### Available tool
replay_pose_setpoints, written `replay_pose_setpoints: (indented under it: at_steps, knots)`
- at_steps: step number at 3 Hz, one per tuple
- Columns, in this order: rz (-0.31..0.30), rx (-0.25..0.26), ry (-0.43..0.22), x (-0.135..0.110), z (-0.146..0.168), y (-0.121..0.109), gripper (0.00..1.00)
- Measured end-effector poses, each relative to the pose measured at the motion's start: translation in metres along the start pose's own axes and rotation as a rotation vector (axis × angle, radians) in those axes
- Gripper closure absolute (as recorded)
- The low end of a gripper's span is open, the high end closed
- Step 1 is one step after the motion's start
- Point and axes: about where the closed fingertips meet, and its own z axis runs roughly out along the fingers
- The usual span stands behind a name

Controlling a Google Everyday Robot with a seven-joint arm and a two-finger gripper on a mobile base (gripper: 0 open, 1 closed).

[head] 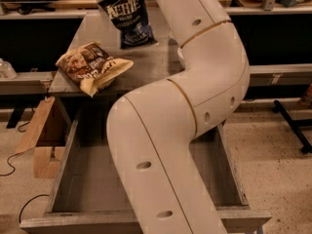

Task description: Pick blue chip bag from top drawer and place on counter

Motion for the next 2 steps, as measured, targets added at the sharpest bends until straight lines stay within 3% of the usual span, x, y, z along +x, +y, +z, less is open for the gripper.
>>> replay_pose_setpoints:
  at_steps: [1,2]
  knots:
    - [-0.001,0.002,-0.002,-0.0014,0.0044,-0.0005,0.84]
    - [-0.002,0.002,-0.003,-0.0025,0.0084,-0.0006,0.6]
